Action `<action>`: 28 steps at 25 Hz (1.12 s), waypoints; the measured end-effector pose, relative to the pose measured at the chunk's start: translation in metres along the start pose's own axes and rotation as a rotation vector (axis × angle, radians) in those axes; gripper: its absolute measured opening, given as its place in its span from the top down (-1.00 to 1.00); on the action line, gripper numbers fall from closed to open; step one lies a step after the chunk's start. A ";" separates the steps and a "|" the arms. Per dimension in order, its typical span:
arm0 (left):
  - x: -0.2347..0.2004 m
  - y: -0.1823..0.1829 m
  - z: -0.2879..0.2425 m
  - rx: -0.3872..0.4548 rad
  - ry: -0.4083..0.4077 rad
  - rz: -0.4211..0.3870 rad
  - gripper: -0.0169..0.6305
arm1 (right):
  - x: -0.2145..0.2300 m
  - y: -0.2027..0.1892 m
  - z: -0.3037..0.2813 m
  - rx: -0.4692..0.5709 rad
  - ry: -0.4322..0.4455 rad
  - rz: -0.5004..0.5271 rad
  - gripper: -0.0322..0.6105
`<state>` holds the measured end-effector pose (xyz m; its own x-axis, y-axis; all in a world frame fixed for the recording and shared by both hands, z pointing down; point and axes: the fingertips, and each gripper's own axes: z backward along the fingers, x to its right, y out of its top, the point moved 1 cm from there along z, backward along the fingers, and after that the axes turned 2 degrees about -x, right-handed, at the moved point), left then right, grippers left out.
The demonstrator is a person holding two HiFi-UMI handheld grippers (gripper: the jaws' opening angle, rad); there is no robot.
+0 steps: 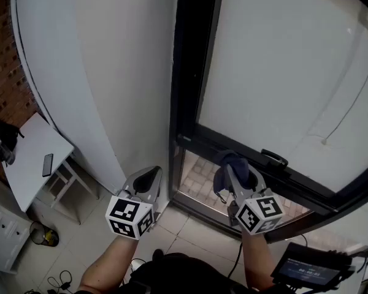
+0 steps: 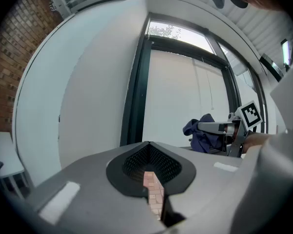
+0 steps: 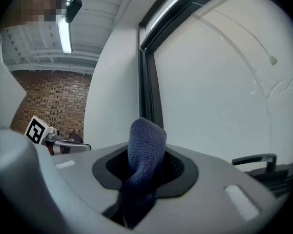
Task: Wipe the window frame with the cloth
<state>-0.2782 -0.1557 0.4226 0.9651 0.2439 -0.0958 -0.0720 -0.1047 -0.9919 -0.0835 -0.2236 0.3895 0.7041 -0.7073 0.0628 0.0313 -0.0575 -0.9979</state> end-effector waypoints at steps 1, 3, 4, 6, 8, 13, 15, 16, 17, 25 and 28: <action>-0.001 -0.002 -0.001 -0.010 -0.008 0.003 0.97 | -0.006 -0.001 -0.005 -0.002 0.006 0.003 0.50; -0.003 -0.006 -0.003 -0.027 -0.027 0.003 0.97 | -0.016 -0.002 -0.016 -0.007 0.015 0.010 0.51; -0.004 -0.007 -0.004 -0.033 -0.039 0.000 0.97 | -0.020 -0.002 -0.021 -0.010 0.018 0.013 0.51; -0.003 -0.008 -0.005 -0.038 -0.063 -0.007 0.97 | -0.027 -0.002 -0.030 -0.014 0.019 0.018 0.51; -0.005 -0.009 -0.007 -0.040 -0.083 -0.011 0.97 | -0.033 -0.002 -0.037 -0.017 0.014 0.022 0.50; -0.018 -0.015 -0.014 -0.057 -0.072 -0.012 0.97 | -0.044 -0.005 -0.054 -0.022 -0.017 0.028 0.50; -0.022 -0.021 -0.018 -0.072 -0.070 -0.017 0.97 | -0.047 -0.008 -0.060 -0.029 -0.032 0.024 0.50; -0.022 -0.023 -0.021 -0.078 -0.073 -0.019 0.97 | -0.047 -0.011 -0.064 -0.036 -0.036 0.019 0.50; -0.022 -0.026 -0.024 -0.084 -0.078 -0.019 0.97 | -0.047 -0.015 -0.069 -0.047 -0.036 0.015 0.50; -0.024 -0.052 -0.061 -0.156 -0.046 -0.006 0.97 | -0.029 -0.055 -0.130 -0.153 0.003 -0.005 0.49; -0.025 -0.062 -0.071 -0.193 -0.030 0.011 0.97 | -0.026 -0.068 -0.152 -0.193 0.024 0.023 0.49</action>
<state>-0.2795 -0.2239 0.4926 0.9563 0.2701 -0.1119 -0.0300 -0.2901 -0.9565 -0.2114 -0.3086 0.4583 0.6860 -0.7263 0.0423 -0.1234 -0.1735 -0.9771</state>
